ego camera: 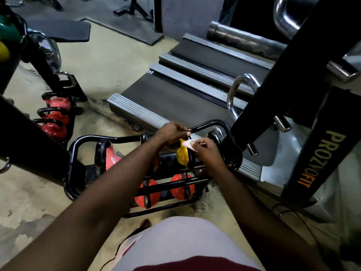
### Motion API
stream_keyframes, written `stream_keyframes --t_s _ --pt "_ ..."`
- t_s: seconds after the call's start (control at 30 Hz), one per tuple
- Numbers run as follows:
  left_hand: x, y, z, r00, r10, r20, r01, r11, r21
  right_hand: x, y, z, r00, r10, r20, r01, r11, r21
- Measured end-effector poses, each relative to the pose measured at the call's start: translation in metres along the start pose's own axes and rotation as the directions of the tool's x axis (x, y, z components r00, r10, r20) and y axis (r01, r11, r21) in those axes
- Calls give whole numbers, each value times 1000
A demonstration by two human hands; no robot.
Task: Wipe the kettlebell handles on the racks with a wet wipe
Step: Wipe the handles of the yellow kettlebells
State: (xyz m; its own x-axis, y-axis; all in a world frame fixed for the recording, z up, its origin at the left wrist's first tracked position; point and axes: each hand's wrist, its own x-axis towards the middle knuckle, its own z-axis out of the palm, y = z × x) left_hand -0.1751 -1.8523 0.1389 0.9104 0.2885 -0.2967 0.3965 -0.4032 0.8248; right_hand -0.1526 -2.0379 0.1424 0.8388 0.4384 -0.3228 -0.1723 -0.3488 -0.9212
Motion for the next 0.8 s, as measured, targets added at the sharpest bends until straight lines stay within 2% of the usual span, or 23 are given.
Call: stream_keyframes --t_s 0.07,0.1,0.17,0.2,0.27,0.3,0.4,0.47,0.53,0.67,0.8 --pt "1 0 2 1000 12 -17 -12 1000 21 -20 19 -3 964 -236 -122 207 955 -211" --pt "2 1 2 999 23 -24 -22 1000 20 -28 26 -2 919 -353 -175 272 890 -365" --pt "1 3 3 999 38 -26 -38 999 5 -28 29 3 800 -554 -233 288 693 -661" --pt "0 5 2 999 40 -24 -39 999 15 -23 25 5 742 -625 -240 278 614 -739" --pt "-4 6 1 999 30 -38 -27 997 72 -10 13 15 672 -712 -204 283 501 -818" --pt "-5 6 0 998 33 -50 -28 995 99 -4 7 21 662 -730 -169 278 449 -849" --pt "-8 5 -4 998 52 -48 -46 991 122 5 1 36 700 -708 -91 221 336 -916" --pt "-6 5 -2 998 41 -38 -36 992 123 -1 8 33 716 -690 -106 192 341 -920" --pt "-5 8 3 999 36 -30 -33 993 115 -14 23 21 721 -673 -164 173 404 -898" --pt "-4 6 2 999 39 -38 -35 994 100 -43 45 11 759 -584 -288 184 616 -766" --pt "-4 0 -3 999 29 -41 -26 997 74 -42 38 12 777 -514 -364 295 808 -510"
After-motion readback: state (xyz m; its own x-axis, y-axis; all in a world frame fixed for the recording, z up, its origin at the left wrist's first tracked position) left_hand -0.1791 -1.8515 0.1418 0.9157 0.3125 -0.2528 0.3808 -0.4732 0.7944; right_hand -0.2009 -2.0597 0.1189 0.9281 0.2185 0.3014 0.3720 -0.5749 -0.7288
